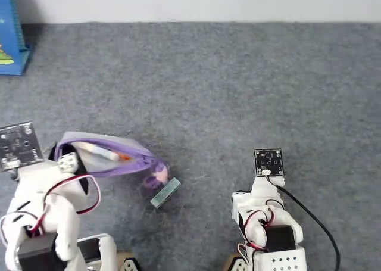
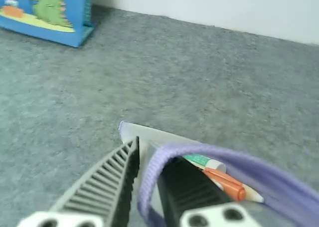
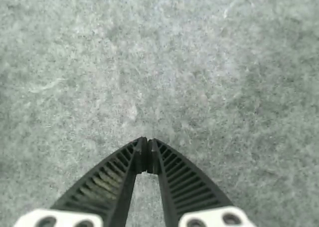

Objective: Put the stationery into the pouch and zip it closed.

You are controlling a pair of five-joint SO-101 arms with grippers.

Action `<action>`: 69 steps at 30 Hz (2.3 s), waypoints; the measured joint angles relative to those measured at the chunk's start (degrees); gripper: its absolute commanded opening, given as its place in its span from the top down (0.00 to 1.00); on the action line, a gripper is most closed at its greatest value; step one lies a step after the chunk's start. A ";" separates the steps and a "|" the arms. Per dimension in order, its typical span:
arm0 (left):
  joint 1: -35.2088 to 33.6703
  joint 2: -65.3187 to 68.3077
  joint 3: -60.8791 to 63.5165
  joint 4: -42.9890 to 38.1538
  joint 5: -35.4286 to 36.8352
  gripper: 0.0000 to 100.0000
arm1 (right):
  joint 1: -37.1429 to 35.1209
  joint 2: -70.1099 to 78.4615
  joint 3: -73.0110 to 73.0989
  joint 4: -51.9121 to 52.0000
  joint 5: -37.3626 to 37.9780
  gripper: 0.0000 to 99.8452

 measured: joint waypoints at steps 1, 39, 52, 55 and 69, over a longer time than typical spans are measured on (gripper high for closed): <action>-1.23 0.00 0.00 0.00 0.00 0.99 | 0.00 0.00 0.00 0.00 0.00 0.99; -11.78 -0.53 7.65 -4.48 -0.18 0.99 | -19.96 -0.70 -16.26 3.08 -2.37 0.99; -11.78 -0.53 7.65 -4.66 -0.18 0.99 | -24.97 19.08 -20.84 -3.96 -10.11 0.99; -11.78 -0.53 7.65 -4.66 -0.18 0.99 | -27.16 28.66 -25.49 -5.19 -11.96 0.99; -11.78 -0.53 7.65 -4.66 -0.18 0.99 | -40.26 69.01 -40.79 -16.00 -25.05 0.67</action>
